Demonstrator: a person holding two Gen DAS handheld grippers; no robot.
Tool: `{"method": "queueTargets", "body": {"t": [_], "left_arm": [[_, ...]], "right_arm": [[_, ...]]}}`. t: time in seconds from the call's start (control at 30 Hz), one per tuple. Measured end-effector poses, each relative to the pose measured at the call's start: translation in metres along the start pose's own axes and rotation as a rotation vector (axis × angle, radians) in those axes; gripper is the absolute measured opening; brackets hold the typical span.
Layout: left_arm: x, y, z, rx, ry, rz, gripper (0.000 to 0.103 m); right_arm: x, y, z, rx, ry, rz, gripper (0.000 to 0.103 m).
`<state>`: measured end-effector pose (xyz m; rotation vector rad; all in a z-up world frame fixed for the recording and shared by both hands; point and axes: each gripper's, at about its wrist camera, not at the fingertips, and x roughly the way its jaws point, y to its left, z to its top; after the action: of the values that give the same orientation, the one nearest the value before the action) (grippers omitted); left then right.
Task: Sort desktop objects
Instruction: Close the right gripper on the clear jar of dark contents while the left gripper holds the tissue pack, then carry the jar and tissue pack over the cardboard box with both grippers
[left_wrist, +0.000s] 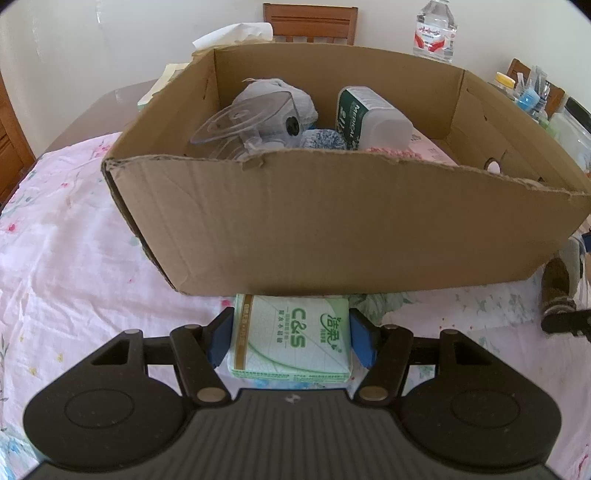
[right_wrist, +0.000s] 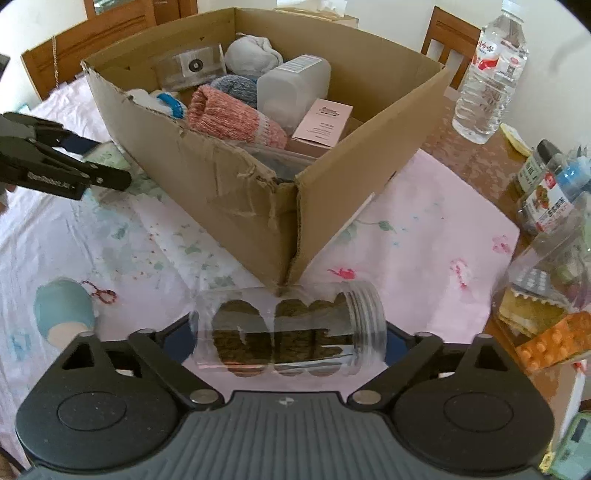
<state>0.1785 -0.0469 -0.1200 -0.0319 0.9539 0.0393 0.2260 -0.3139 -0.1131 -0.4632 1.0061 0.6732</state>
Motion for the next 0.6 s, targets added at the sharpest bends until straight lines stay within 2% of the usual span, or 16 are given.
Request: {"method": "queueTargets", "body": {"t": [0.33, 0.6], "left_arm": [[-0.009, 0.001, -0.003, 0.043, 0.029, -0.023, 0.063], [-0.04, 0.002, -0.002, 0.102, 0.023, -0.064, 0.063]], "right_arm": [[-0.013, 0.006, 0.0, 0.024, 0.001, -0.008, 0.094], [-0.043, 0.012, 0.004, 0.074, -0.031, -0.002, 0.094]]}}
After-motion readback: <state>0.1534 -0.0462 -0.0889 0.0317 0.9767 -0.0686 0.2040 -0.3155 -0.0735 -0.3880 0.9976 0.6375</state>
